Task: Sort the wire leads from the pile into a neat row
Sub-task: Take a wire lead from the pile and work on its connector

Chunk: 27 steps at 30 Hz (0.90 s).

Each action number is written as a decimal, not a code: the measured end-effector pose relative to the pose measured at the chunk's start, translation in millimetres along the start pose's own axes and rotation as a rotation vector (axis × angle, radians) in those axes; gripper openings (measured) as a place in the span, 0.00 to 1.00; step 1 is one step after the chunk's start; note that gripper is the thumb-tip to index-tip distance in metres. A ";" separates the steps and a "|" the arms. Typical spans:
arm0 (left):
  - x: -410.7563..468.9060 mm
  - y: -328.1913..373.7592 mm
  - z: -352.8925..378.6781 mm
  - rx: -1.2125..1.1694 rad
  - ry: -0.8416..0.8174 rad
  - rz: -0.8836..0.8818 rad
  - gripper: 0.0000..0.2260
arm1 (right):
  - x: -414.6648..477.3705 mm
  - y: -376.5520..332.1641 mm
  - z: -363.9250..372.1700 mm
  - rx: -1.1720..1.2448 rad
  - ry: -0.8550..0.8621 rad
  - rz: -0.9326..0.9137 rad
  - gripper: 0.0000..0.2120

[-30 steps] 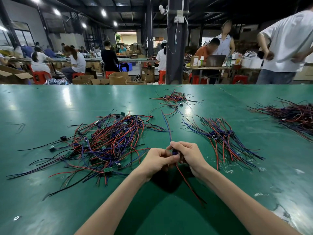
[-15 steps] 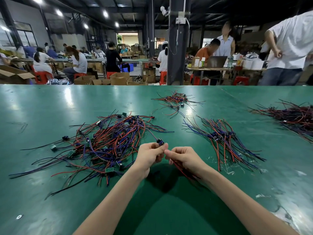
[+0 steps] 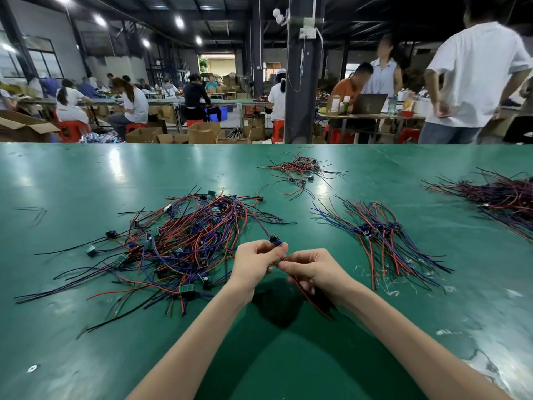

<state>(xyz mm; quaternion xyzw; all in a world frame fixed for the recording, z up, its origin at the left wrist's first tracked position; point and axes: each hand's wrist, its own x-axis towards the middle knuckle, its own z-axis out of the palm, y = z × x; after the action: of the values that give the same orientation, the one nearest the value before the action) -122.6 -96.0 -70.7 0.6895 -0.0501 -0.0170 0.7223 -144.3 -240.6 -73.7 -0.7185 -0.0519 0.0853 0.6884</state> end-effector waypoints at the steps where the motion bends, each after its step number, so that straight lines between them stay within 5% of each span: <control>1: 0.2 -1.1 0.1 0.018 0.002 0.001 0.09 | -1.0 -0.7 0.4 -0.012 -0.008 -0.001 0.03; 12: 10.5 -4.1 -9.8 0.243 0.073 0.112 0.07 | -6.8 -6.4 4.9 -0.177 -0.083 -0.042 0.08; 27: 21.3 3.7 -39.9 0.199 0.265 0.090 0.11 | -13.0 -8.9 4.4 -0.150 -0.321 0.026 0.06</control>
<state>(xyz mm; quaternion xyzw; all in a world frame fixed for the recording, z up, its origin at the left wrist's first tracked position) -97.8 -58.2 -67.7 0.7509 0.0131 0.1116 0.6507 -157.6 -238.4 -64.3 -0.7457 -0.1580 0.2038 0.6143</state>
